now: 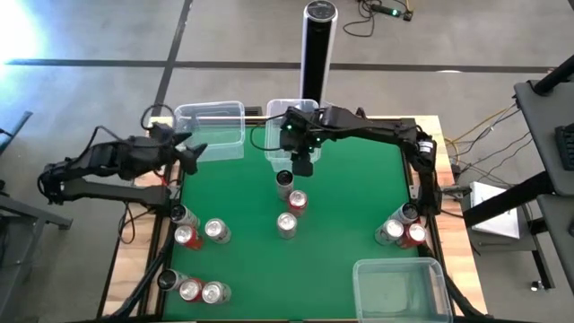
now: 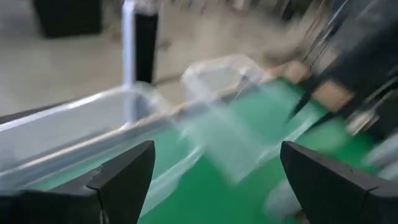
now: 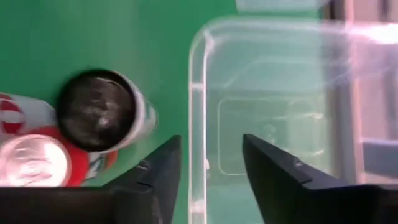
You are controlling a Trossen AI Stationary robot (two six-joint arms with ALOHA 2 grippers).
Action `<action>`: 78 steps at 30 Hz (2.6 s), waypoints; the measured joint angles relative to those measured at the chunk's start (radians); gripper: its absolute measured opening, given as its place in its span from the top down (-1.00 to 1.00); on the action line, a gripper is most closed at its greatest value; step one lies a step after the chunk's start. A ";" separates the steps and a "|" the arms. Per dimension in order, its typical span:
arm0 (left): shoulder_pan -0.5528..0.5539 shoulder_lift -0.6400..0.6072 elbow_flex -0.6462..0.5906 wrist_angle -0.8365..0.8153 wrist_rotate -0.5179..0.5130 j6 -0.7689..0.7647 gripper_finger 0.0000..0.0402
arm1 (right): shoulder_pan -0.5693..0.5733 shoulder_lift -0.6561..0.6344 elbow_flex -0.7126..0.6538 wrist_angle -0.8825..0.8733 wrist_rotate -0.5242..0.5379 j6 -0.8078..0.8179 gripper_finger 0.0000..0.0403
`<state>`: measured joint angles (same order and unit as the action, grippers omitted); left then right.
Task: Sort soda cans
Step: Adjust the top left transparent bin
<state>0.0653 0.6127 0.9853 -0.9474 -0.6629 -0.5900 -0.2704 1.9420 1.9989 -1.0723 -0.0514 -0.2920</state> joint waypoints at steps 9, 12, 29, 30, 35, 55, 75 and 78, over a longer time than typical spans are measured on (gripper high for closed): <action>0.164 0.199 0.121 -0.222 0.190 0.240 -0.54 | 0.052 -0.091 0.070 0.042 0.034 -0.007 -0.14; 0.323 0.250 0.104 -0.214 0.309 0.345 -0.49 | 0.061 -0.113 0.062 0.051 0.083 0.004 -0.17; 0.736 0.561 0.125 -0.191 0.556 0.846 -0.46 | 0.090 -0.158 0.056 -0.081 0.107 0.089 -0.38; 0.741 0.576 0.120 -0.204 0.557 0.877 -0.46 | 0.089 -0.158 0.056 -0.095 0.118 0.112 -0.37; 0.758 0.649 0.089 -0.239 0.581 0.916 -0.39 | 0.089 -0.172 0.053 -0.170 0.181 0.169 -0.28; 0.719 0.898 0.392 -0.228 0.777 0.144 0.96 | 0.062 -0.350 0.052 -0.172 0.412 0.145 0.04; 0.637 1.222 0.662 -0.252 0.750 -0.238 0.94 | -0.053 -0.384 -0.118 -0.119 0.381 0.084 0.03; 0.637 1.241 0.701 -0.246 0.729 -0.239 0.88 | -0.051 -0.422 -0.212 -0.100 0.380 0.100 0.00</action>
<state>0.7025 1.8536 1.6866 -1.1936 0.0659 -0.8285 -0.3214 1.5204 1.7867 -1.1728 0.3290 -0.1922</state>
